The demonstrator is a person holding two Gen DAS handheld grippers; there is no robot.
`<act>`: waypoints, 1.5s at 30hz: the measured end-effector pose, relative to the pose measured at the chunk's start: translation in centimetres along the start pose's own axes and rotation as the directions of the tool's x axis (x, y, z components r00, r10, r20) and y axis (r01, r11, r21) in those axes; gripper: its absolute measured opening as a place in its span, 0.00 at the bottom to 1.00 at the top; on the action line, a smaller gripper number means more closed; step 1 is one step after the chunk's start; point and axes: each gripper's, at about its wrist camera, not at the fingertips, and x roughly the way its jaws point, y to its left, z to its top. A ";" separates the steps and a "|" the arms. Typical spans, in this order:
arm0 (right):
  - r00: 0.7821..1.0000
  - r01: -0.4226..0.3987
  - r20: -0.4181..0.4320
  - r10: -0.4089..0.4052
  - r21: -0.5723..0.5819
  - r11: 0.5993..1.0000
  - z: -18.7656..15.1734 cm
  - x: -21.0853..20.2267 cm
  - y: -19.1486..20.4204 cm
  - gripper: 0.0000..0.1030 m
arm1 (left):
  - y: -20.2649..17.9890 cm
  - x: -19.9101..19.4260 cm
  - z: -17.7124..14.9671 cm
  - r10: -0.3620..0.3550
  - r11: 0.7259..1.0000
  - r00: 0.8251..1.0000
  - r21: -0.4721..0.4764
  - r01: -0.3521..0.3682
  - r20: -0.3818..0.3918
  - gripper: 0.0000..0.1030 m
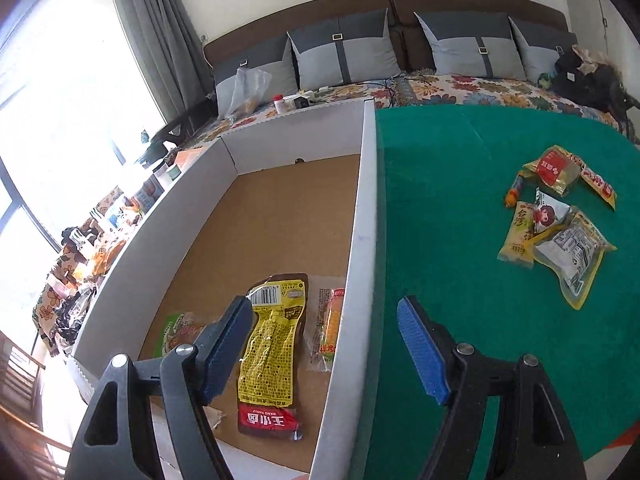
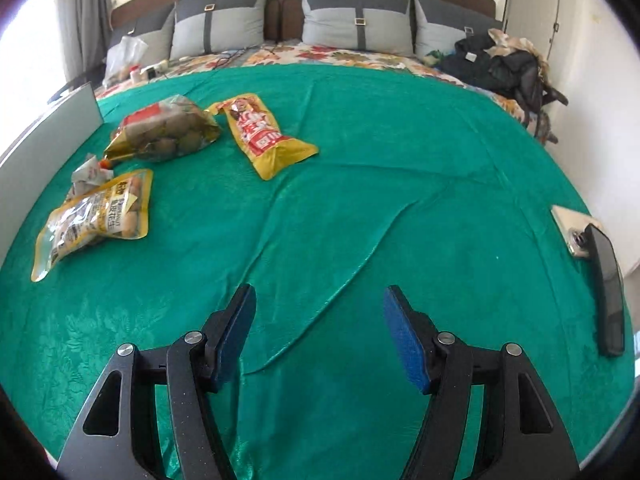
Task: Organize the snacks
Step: 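Move the left tool back over the remaining snack pile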
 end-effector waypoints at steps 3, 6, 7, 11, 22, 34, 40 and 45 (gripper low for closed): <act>1.000 -0.002 -0.002 0.002 0.042 0.999 0.1 0.2 -1.2 0.67 | 0.0 -0.4 -0.2 -0.006 1.000 1.000 -0.018 0.006 -0.004 0.72; 0.999 0.032 -0.028 -0.031 0.036 0.999 0.1 0.8 -1.5 0.67 | -0.3 -0.9 -0.1 0.049 0.999 0.998 -0.019 -0.049 0.030 0.72; 0.998 0.044 -0.042 -0.043 0.030 0.999 0.1 1.1 -1.6 0.68 | -0.3 -1.5 0.1 0.088 0.996 0.994 -0.036 -0.086 0.063 0.72; 0.997 0.030 -0.070 -0.027 0.043 0.999 -0.2 1.9 -2.3 0.73 | -0.3 -5.2 1.2 0.151 0.983 0.965 -0.131 -0.125 0.213 0.78; 0.999 0.026 -0.043 -0.023 0.060 0.998 -0.2 2.4 -2.5 0.86 | -10.3 -6.8 1.2 -0.137 0.989 0.971 -0.019 0.144 0.197 0.99; 0.999 0.017 -0.048 -0.014 0.056 0.998 -0.1 2.6 -2.4 0.90 | -16.5 2.8 -3.1 -0.201 0.979 0.975 0.026 0.204 -0.094 0.99; 0.999 0.014 -0.049 -0.011 0.056 0.998 -0.1 2.6 -2.2 0.91 | -16.4 4.0 -4.2 -0.234 0.972 0.968 -0.003 0.235 -0.094 1.00; 0.999 0.014 -0.049 -0.011 0.055 0.998 -0.1 2.6 -2.2 0.91 | -15.6 4.7 -4.1 -0.289 0.957 0.951 -0.047 0.285 -0.109 1.00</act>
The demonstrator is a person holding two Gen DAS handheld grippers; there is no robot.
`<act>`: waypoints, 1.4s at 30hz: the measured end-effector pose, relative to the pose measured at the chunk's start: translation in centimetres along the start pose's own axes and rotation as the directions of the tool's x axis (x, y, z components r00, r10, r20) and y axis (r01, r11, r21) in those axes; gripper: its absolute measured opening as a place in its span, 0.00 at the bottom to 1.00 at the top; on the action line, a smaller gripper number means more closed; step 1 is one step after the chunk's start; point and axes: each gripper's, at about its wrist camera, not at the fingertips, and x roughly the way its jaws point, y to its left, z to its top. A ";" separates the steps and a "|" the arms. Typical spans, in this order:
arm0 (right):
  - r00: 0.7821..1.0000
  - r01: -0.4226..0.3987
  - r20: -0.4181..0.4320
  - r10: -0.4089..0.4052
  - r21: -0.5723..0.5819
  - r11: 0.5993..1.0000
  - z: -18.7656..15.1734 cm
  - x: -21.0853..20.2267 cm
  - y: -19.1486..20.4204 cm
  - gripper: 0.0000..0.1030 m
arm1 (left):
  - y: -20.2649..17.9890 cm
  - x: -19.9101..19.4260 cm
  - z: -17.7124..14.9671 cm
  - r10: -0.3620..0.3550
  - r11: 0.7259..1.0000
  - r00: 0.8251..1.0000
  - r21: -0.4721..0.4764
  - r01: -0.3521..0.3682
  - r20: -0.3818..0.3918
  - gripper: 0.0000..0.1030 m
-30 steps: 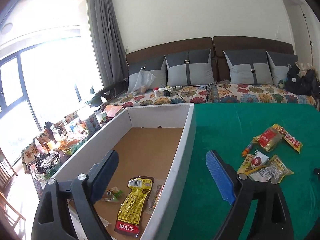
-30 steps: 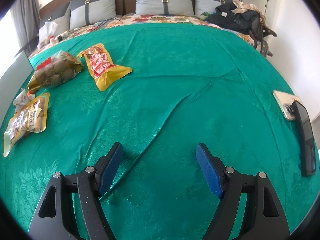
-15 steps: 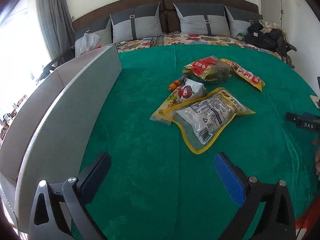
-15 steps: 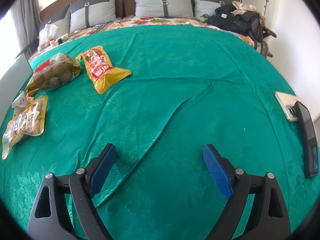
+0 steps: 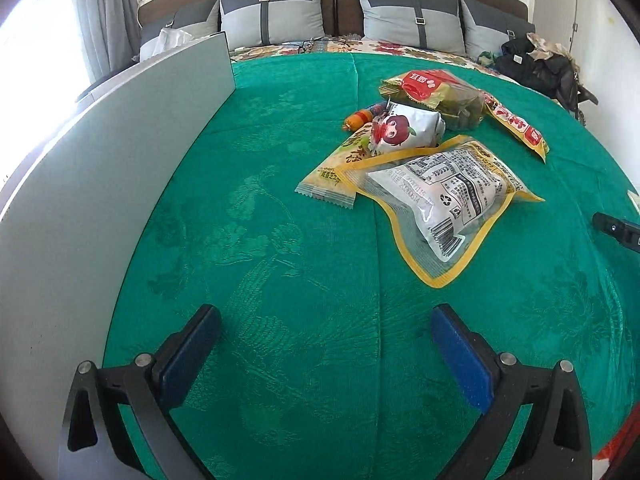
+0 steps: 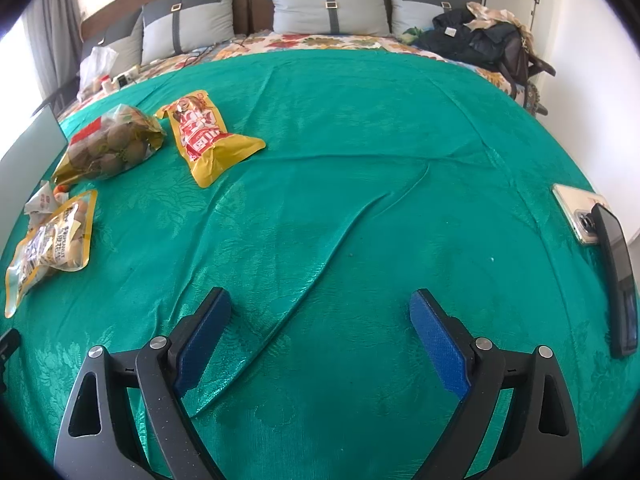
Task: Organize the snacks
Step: 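Move the left tool back over the remaining snack pile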
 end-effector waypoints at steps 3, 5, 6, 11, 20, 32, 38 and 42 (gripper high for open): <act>1.000 -0.001 -0.001 0.001 -0.001 1.000 0.0 0.1 0.1 0.92 | 0.2 0.2 0.3 -0.009 1.000 1.000 -0.009 0.009 -0.007 1.00; 1.000 0.000 -0.001 0.000 -0.001 1.000 0.0 0.1 0.1 0.92 | 0.2 0.1 0.3 -0.010 1.000 1.000 -0.008 0.010 -0.007 1.00; 1.000 0.000 -0.001 0.000 -0.001 1.000 0.0 0.1 0.1 0.92 | 0.2 0.2 0.3 -0.011 1.000 1.000 -0.007 0.011 -0.008 1.00; 1.000 -0.001 -0.001 0.001 -0.001 1.000 0.0 0.0 0.1 0.92 | 0.2 0.2 0.4 -0.013 1.000 1.000 -0.005 0.013 -0.009 1.00; 1.000 -0.001 -0.001 0.001 -0.002 1.000 0.0 0.0 0.1 0.92 | 0.2 0.2 0.4 -0.013 1.000 1.000 -0.005 0.013 -0.008 1.00; 1.000 -0.001 -0.001 0.001 -0.001 1.000 0.0 0.0 0.1 0.92 | 0.2 0.1 0.5 -0.014 1.000 1.000 -0.002 0.013 -0.006 1.00; 1.000 -0.001 -0.001 0.001 -0.002 1.000 0.0 0.0 0.1 0.92 | 0.2 0.2 0.4 -0.013 1.000 1.000 -0.002 0.013 -0.006 1.00; 1.000 -0.001 -0.001 0.001 -0.002 1.000 0.0 0.1 0.1 0.92 | 0.2 0.2 0.5 -0.013 1.000 1.000 -0.002 0.013 -0.006 1.00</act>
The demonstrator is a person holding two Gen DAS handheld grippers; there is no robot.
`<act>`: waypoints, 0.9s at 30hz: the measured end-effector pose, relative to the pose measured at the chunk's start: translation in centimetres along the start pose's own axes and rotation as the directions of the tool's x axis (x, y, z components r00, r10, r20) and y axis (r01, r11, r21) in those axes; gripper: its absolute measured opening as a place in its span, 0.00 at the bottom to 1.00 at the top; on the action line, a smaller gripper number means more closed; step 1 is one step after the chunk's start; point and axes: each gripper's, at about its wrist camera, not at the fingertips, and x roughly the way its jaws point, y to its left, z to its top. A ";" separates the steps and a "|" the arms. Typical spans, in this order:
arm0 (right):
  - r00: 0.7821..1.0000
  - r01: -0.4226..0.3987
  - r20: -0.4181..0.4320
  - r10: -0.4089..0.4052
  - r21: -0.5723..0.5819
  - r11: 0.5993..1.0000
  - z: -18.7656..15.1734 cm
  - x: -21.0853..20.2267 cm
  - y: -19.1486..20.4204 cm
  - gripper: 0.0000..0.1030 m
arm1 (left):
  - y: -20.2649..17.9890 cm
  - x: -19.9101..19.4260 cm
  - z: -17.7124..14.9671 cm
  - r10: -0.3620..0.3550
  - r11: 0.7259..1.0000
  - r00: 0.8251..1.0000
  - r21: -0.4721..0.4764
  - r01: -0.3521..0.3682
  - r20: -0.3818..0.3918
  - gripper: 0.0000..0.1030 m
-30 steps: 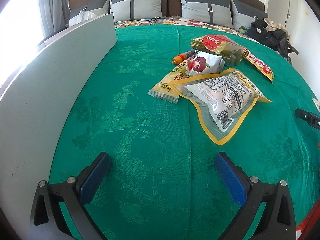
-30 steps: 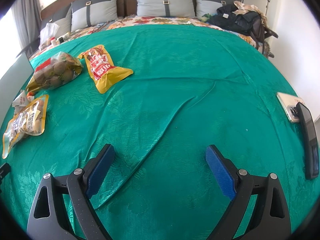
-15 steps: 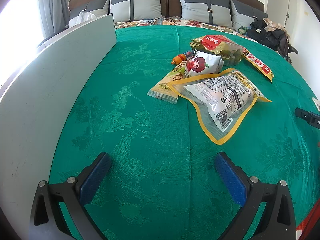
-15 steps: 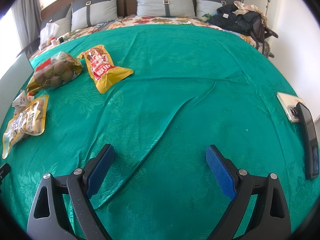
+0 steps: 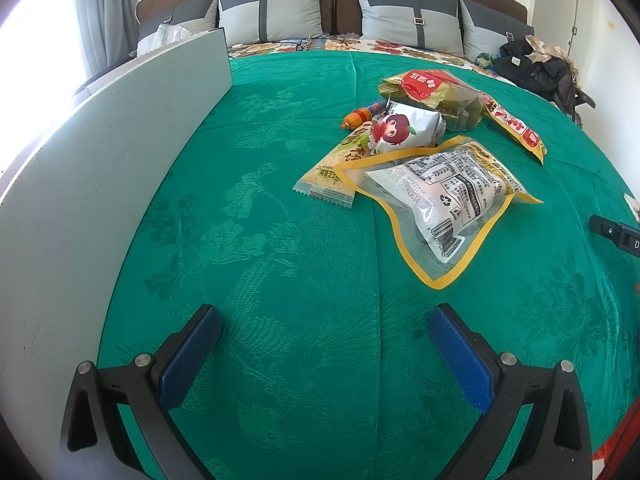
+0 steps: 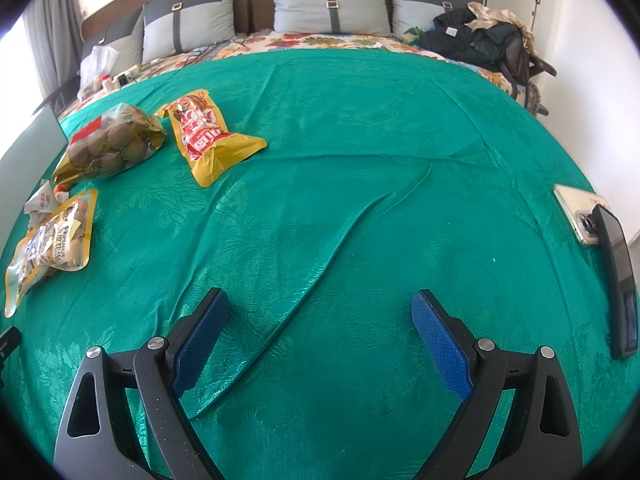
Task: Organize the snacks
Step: 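Move the left tool back over the remaining snack pile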
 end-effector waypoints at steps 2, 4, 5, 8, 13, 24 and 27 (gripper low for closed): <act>1.000 0.000 0.000 0.000 0.000 1.000 0.0 0.0 0.0 0.92 | 0.0 0.0 0.0 0.000 1.000 1.000 0.000 0.000 0.000 1.00; 1.000 0.000 0.000 0.000 0.000 1.000 0.0 0.0 0.0 0.92 | 0.0 0.0 0.0 0.000 1.000 1.000 0.000 0.000 0.000 1.00; 1.000 0.000 0.000 0.000 0.000 1.000 0.0 0.0 0.0 0.92 | 0.0 0.0 0.0 0.000 1.000 1.000 0.000 0.000 0.000 1.00; 1.000 0.000 0.000 0.000 0.000 1.000 0.0 0.0 0.0 0.92 | 0.0 0.0 0.0 0.000 1.000 1.000 0.000 0.000 0.000 1.00; 1.000 0.000 0.000 0.000 0.000 1.000 0.0 0.0 0.0 0.92 | 0.0 0.1 0.0 0.000 1.000 1.000 0.000 0.000 0.000 1.00; 1.000 -0.001 0.000 0.001 0.000 1.000 0.0 0.0 -0.1 0.92 | 0.2 -0.9 1.1 -0.060 0.997 0.992 0.034 0.064 -0.112 0.99; 1.000 0.000 -0.002 0.000 -0.001 1.000 0.0 0.0 0.1 0.93 | 0.1 -2.4 2.5 -0.080 0.995 0.994 0.052 0.084 -0.073 0.99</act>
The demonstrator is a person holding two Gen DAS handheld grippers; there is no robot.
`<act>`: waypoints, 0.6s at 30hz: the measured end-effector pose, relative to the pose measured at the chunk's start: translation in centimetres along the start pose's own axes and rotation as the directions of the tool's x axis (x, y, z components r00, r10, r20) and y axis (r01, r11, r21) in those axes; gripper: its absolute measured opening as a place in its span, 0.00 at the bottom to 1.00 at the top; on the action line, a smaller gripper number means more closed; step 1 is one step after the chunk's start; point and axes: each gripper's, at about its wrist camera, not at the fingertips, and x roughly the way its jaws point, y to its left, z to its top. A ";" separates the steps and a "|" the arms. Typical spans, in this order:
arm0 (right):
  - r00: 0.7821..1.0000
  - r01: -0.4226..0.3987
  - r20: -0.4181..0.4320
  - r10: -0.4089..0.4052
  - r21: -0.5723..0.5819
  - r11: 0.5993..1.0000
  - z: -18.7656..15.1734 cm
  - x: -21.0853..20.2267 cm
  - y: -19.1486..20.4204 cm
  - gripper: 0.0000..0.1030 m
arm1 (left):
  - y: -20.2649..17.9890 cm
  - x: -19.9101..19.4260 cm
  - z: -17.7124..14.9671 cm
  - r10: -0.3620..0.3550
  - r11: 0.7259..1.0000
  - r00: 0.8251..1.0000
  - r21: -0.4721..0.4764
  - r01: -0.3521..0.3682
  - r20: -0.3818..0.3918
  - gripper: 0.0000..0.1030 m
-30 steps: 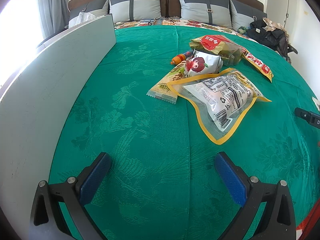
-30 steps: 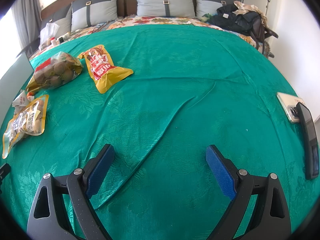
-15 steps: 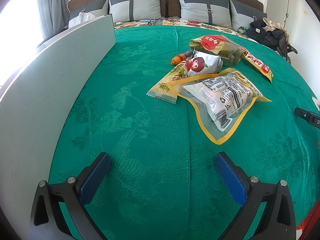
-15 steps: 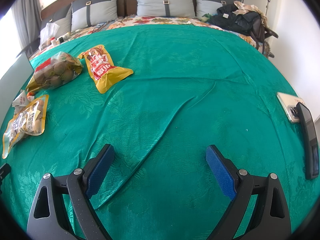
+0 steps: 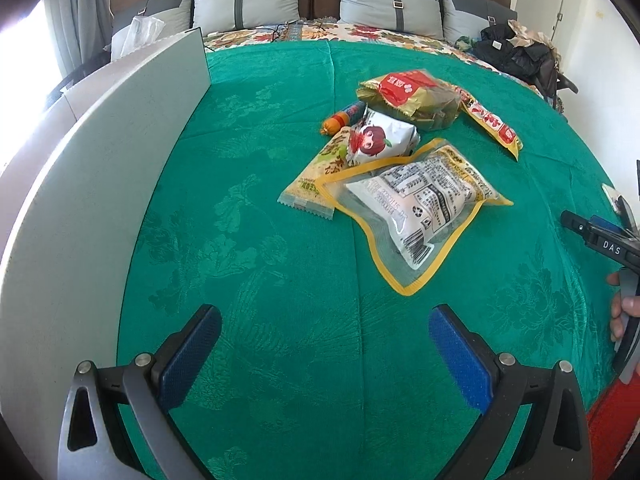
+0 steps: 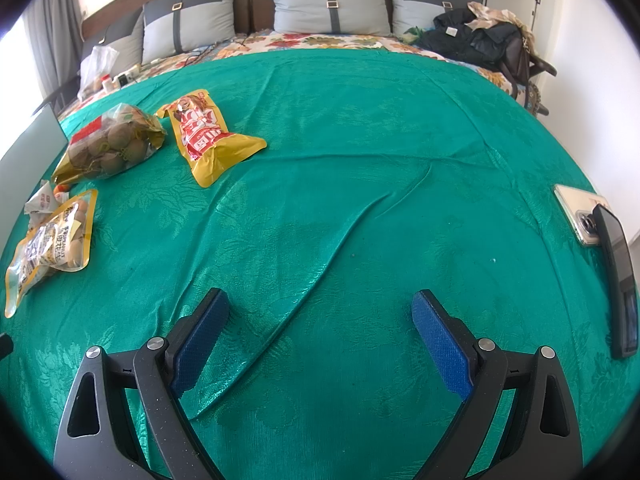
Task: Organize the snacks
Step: 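Move the left tool back over the remaining snack pile, then close the left tool on the clear peanut bag with yellow border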
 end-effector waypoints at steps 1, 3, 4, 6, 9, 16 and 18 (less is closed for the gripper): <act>1.000 -0.001 0.000 0.001 0.001 1.000 0.0 0.0 0.0 0.94 | -0.1 -0.3 0.6 -0.003 1.000 1.000 0.011 0.002 0.006 0.99; 1.000 -0.001 0.000 0.001 0.000 1.000 0.0 0.0 0.0 0.94 | -0.4 -0.2 2.1 -0.006 0.999 1.000 0.041 0.006 0.001 0.99; 1.000 -0.001 0.000 0.001 0.000 1.000 0.0 0.0 0.0 0.94 | -0.7 0.0 2.9 -0.013 0.998 1.000 0.061 0.013 -0.010 0.99; 1.000 -0.001 0.000 0.001 0.000 1.000 0.0 0.0 0.1 0.94 | -1.7 0.6 4.0 -0.045 0.994 0.998 0.100 0.049 -0.041 0.97; 1.000 -0.001 0.000 0.001 0.000 1.000 0.0 0.0 0.0 0.94 | -4.3 1.8 5.3 -0.045 0.974 0.998 0.220 0.055 -0.049 0.97; 1.000 -0.002 0.000 0.002 0.000 1.000 0.0 0.0 0.0 0.94 | -8.7 6.2 9.1 -0.110 0.938 0.981 0.310 0.156 -0.162 0.97; 1.000 -0.002 0.000 0.002 0.000 1.000 0.0 0.0 0.1 0.94 | -9.8 7.8 9.6 -0.058 0.914 0.976 0.382 0.136 -0.208 0.97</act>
